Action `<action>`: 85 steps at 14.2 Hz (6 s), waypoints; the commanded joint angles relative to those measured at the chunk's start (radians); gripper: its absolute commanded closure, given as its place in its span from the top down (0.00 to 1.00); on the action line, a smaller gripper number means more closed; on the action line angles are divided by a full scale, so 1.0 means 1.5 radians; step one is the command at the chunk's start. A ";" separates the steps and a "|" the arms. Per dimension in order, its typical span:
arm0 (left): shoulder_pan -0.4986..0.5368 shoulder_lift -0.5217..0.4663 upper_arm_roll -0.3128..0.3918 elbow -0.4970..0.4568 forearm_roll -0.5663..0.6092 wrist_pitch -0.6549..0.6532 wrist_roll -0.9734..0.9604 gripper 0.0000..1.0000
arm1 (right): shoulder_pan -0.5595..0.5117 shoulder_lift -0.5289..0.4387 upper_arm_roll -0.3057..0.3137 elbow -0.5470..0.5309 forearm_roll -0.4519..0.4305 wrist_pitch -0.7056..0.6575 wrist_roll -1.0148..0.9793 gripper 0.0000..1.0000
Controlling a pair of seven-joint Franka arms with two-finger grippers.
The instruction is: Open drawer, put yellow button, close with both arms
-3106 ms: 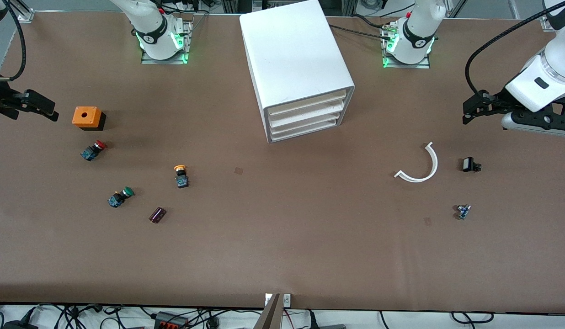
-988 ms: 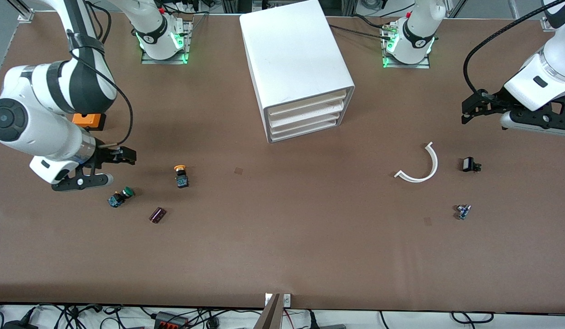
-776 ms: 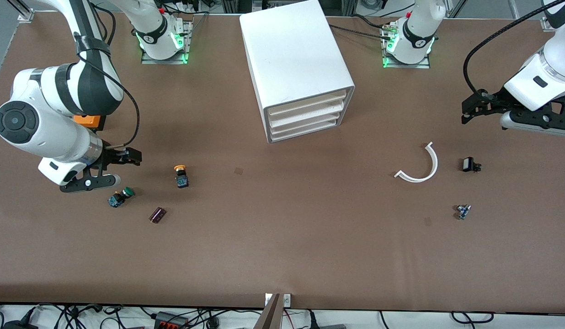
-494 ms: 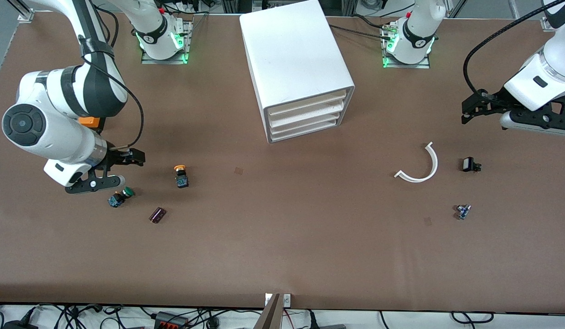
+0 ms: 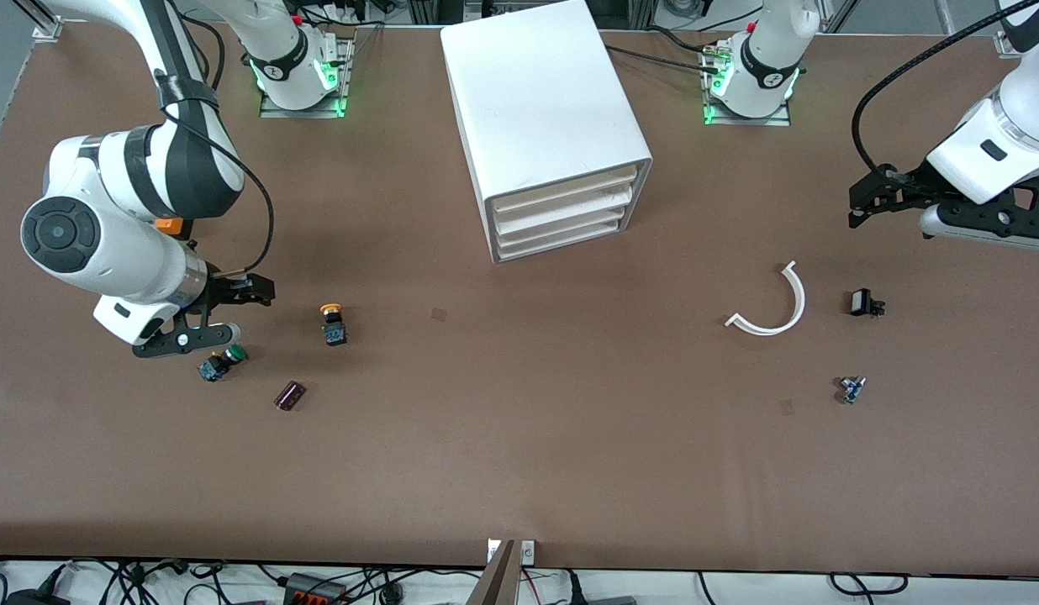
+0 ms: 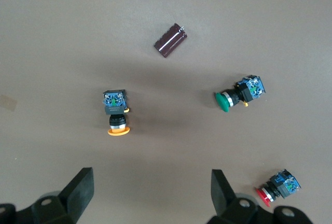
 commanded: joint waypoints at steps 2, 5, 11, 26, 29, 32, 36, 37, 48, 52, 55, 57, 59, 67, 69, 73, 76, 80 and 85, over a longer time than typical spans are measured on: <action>0.000 0.002 -0.001 0.014 0.004 -0.012 0.010 1.00 | 0.001 0.010 0.000 0.000 0.029 0.023 0.006 1.00; 0.000 0.001 -0.001 0.015 0.004 -0.028 0.009 1.00 | 0.003 0.018 0.000 0.001 0.034 0.027 0.006 1.00; -0.017 0.044 -0.002 0.045 -0.104 -0.137 0.009 1.00 | 0.015 0.049 0.000 0.002 0.034 0.060 0.006 1.00; -0.141 0.295 -0.007 0.029 -0.556 -0.085 0.257 1.00 | 0.058 0.175 0.000 -0.010 0.033 0.134 0.040 1.00; -0.139 0.293 -0.007 -0.039 -0.622 -0.050 0.353 1.00 | 0.065 0.184 0.000 -0.022 0.033 0.138 0.041 1.00; -0.140 0.284 -0.007 -0.102 -0.642 -0.019 0.463 0.99 | 0.069 0.200 0.000 -0.021 0.035 0.142 0.041 1.00; -0.147 0.299 -0.041 -0.116 -0.661 -0.018 0.484 0.92 | 0.078 0.209 0.000 -0.021 0.035 0.142 0.041 1.00; -0.149 0.303 -0.041 -0.116 -0.662 -0.015 0.489 0.92 | 0.078 0.210 0.001 -0.021 0.036 0.142 0.042 1.00; -0.173 0.317 -0.063 -0.145 -0.664 0.005 0.613 0.29 | 0.077 0.234 0.000 -0.015 0.036 0.167 0.041 0.95; -0.171 0.320 -0.063 -0.128 -0.660 0.005 0.612 0.01 | 0.077 0.234 0.000 -0.015 0.036 0.167 0.041 0.51; -0.171 0.325 -0.061 -0.099 -0.654 0.005 0.604 0.01 | 0.077 0.233 0.000 -0.013 0.035 0.164 0.039 0.22; -0.171 0.338 -0.057 -0.079 -0.653 0.005 0.603 0.01 | 0.077 0.232 0.001 -0.004 0.034 0.159 0.036 0.13; -0.170 0.367 -0.052 -0.037 -0.653 0.005 0.603 0.01 | 0.079 0.228 0.000 0.007 0.033 0.157 0.026 0.06; -0.114 0.471 -0.038 0.106 -0.589 0.010 0.604 0.06 | 0.079 0.213 0.000 0.179 0.033 0.027 0.023 0.04; -0.112 0.481 -0.039 0.122 -0.589 0.010 0.604 0.08 | 0.080 0.207 0.000 0.208 0.033 -0.002 0.023 0.01; -0.096 0.472 -0.040 0.123 -0.597 0.004 0.594 1.00 | 0.082 0.180 0.003 0.248 0.035 -0.027 0.023 0.00; -0.084 0.447 -0.039 0.142 -0.588 -0.050 0.468 1.00 | 0.088 0.165 0.034 0.288 0.035 -0.040 0.027 0.00; -0.071 0.432 -0.039 0.228 -0.491 -0.138 0.254 1.00 | 0.112 0.153 0.057 0.373 0.032 -0.104 0.031 0.00; -0.072 0.399 -0.040 0.274 -0.234 -0.158 0.019 1.00 | 0.202 0.156 0.056 0.409 0.031 -0.113 0.122 0.00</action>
